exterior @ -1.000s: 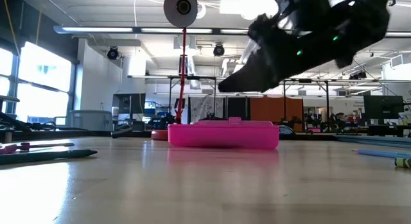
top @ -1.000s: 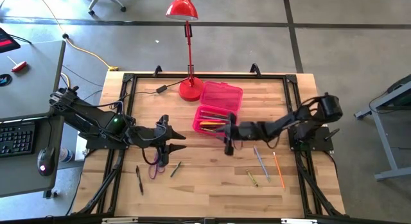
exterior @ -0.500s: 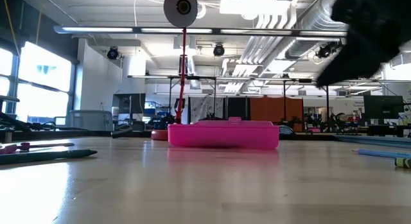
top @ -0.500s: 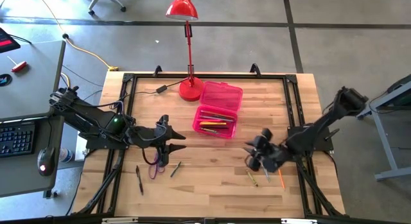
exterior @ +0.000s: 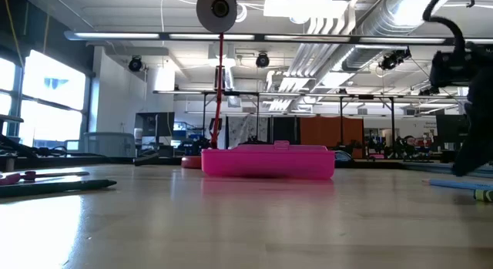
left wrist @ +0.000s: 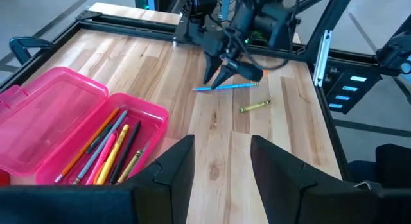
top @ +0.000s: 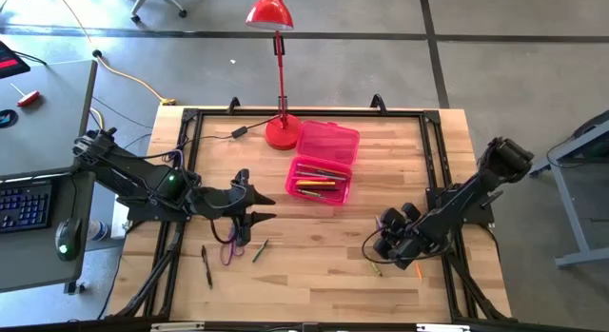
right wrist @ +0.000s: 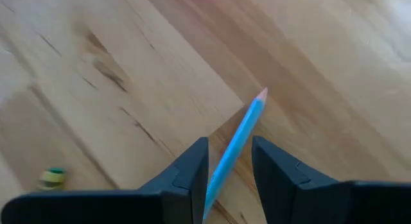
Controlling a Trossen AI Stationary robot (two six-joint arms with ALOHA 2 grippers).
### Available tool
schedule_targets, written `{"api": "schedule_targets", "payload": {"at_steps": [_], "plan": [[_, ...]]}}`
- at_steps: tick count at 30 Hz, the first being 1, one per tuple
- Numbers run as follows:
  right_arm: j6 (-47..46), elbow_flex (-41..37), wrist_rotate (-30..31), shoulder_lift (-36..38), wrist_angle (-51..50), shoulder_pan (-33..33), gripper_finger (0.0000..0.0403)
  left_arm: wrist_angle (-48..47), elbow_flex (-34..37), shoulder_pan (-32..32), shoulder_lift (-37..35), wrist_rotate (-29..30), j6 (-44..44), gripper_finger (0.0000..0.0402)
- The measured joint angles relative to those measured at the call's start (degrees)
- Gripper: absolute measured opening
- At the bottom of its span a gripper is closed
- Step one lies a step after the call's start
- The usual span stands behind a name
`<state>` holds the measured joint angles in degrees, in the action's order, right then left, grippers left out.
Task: Pick & place school supplies into a supply box
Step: Put the purple pencil into the pink supply box
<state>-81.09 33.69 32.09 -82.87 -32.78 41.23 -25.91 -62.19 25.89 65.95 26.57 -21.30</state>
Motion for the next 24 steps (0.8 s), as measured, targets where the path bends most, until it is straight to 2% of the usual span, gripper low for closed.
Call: {"api": "schedule_targets", "payload": {"at_steps": [6, 11, 13, 17, 21, 24], "plan": [[-0.3, 0.2, 0.0, -6.8, 3.1, -0.7, 0.0098, 0.0, 0.0, 0.0, 0.0, 0.1, 0.0, 0.0184], [2.9, 0.1, 3.2, -10.0, 6.7, -0.9, 0.0094, 0.0, 0.0, 0.0, 0.0, 0.2, 0.0, 0.0184], [3.1, 0.1, 3.6, -10.3, 7.1, -1.0, 0.0075, 0.0, 0.0, 0.0, 0.0, 0.2, 0.0, 0.0184], [4.3, 0.1, 5.4, -10.4, 7.6, -1.0, 0.0013, -0.1, 0.0, 0.0, 0.0, 0.1, 0.0, 0.0184], [7.5, -0.2, 7.9, -9.9, 11.7, -1.1, 0.0018, -0.2, 0.0, 0.0, 0.0, 0.1, 0.1, 0.0184], [11.7, -0.1, 8.3, -8.2, 22.2, -1.6, 0.0006, -0.2, 0.0, 0.0, 0.0, 0.0, 0.1, 0.0184]]}}
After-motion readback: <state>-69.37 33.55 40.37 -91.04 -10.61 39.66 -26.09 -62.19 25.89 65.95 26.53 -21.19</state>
